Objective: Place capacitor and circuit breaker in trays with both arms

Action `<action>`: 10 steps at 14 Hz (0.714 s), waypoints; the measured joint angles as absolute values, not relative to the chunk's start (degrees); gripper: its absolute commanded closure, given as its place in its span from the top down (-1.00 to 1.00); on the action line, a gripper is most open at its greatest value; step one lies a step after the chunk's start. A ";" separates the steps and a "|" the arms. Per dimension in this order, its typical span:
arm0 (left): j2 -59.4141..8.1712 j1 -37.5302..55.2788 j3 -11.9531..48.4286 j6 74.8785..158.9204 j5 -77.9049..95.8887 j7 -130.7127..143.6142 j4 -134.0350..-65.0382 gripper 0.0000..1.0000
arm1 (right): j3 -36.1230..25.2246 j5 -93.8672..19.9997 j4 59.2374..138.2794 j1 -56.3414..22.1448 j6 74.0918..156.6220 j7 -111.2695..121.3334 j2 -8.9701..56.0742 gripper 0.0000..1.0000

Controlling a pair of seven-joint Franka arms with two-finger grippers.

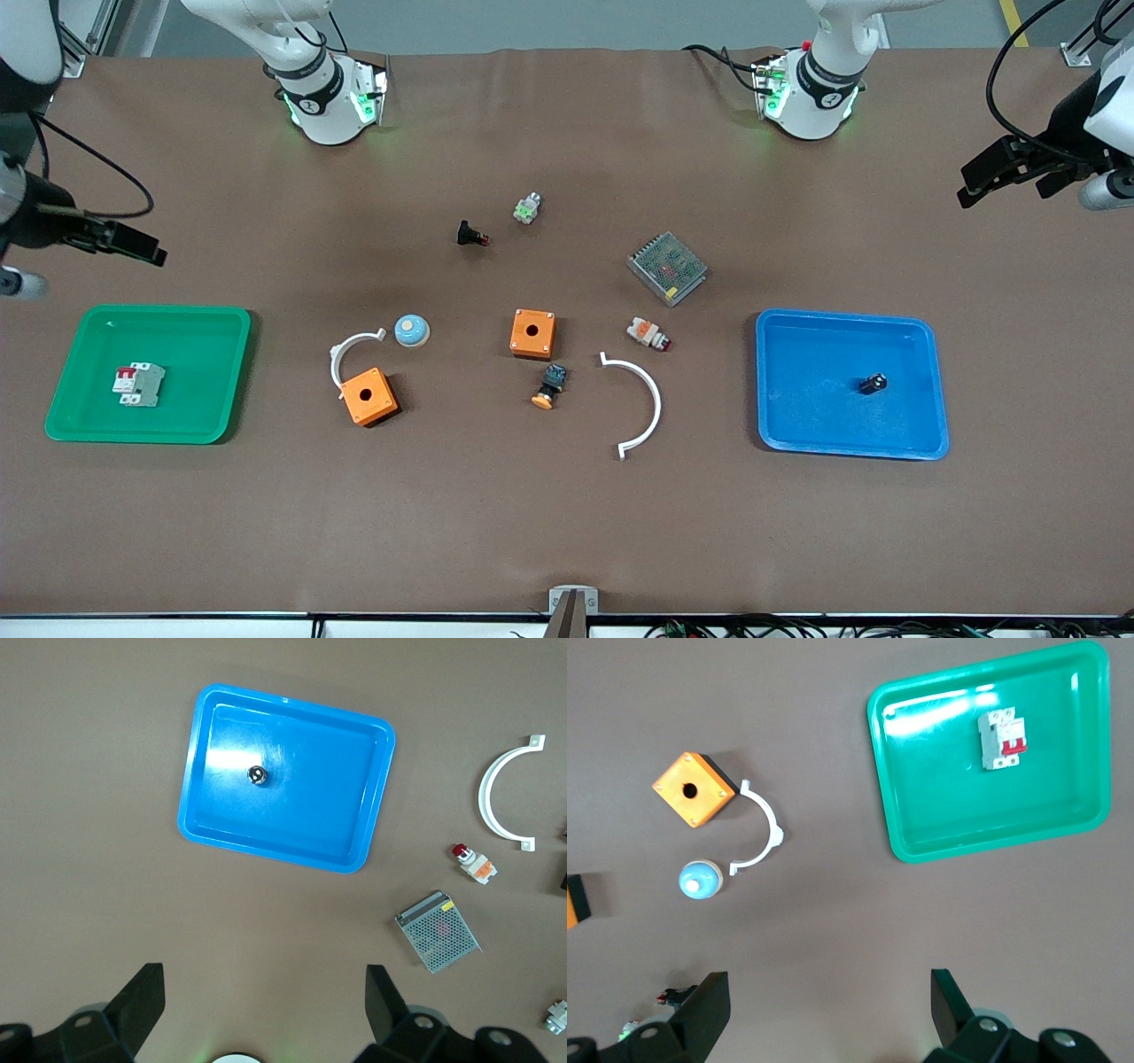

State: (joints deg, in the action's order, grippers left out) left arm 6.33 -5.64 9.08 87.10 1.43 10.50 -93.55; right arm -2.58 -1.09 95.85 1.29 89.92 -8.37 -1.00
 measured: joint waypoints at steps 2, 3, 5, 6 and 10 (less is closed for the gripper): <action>6.21 -5.48 9.28 87.18 1.43 10.50 -93.31 1.00 | -2.53 -1.09 94.89 1.29 90.22 -8.35 -2.65 1.00; 6.10 -5.41 9.39 87.18 1.43 10.50 -93.14 1.00 | -2.56 -1.09 93.79 1.29 90.50 -8.35 -2.84 1.00; 5.90 -5.33 9.52 87.18 1.43 9.82 -92.99 1.00 | -2.69 -1.09 91.12 1.29 90.83 -8.37 -2.76 1.00; 5.84 -5.32 9.55 87.18 1.43 9.08 -92.99 1.00 | -2.76 -1.09 90.02 1.29 91.02 -8.38 -2.57 1.00; 5.72 -5.26 9.67 87.04 0.51 7.03 -92.99 1.00 | -2.76 -1.09 88.25 1.29 91.72 -8.38 -0.10 1.00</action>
